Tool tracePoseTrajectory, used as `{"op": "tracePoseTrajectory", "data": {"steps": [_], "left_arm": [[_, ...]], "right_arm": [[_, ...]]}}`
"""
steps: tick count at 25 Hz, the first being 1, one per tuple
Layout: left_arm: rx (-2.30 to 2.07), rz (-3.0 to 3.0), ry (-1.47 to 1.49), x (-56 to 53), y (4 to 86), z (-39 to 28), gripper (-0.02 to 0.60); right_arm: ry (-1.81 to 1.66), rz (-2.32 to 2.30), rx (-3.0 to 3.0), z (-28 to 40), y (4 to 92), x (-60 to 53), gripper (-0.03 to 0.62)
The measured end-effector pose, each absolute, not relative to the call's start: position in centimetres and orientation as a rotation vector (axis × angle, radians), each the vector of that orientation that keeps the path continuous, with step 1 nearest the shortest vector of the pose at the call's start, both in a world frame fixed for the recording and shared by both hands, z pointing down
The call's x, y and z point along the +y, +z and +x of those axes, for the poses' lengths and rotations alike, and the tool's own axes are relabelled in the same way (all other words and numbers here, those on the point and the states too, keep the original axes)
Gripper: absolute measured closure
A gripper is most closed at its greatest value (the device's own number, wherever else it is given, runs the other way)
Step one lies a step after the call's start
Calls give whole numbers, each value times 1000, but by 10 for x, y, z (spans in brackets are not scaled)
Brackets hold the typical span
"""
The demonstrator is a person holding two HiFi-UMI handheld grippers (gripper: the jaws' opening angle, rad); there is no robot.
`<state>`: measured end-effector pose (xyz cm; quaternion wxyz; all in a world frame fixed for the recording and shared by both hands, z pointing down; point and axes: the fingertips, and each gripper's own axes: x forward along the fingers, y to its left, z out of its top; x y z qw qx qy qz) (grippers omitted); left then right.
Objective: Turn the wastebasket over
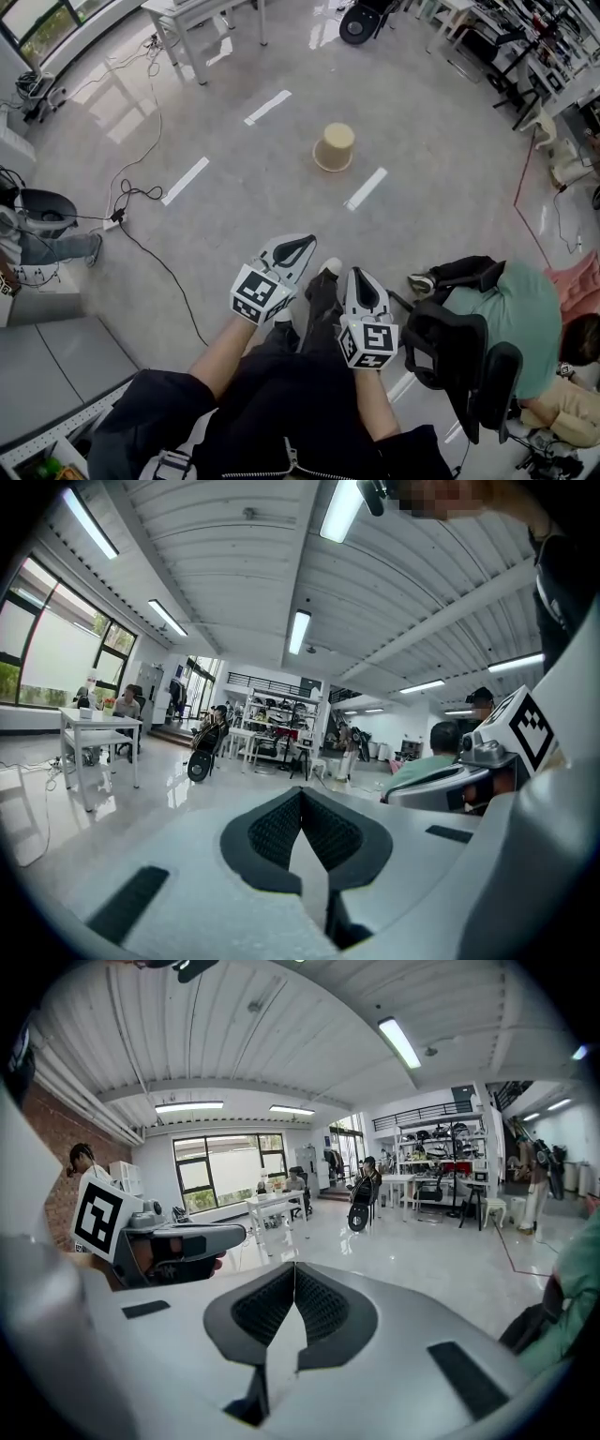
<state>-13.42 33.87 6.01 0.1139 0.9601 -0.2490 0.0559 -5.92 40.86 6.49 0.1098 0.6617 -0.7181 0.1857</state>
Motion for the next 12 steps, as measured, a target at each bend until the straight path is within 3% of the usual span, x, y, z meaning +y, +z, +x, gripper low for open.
{"op": "tracePoseTrajectory", "data": {"steps": [12], "left_arm": [[-799, 2799, 239, 207, 71, -70, 577]], "right_arm": [[628, 1882, -2203, 4, 79, 266, 583]]}}
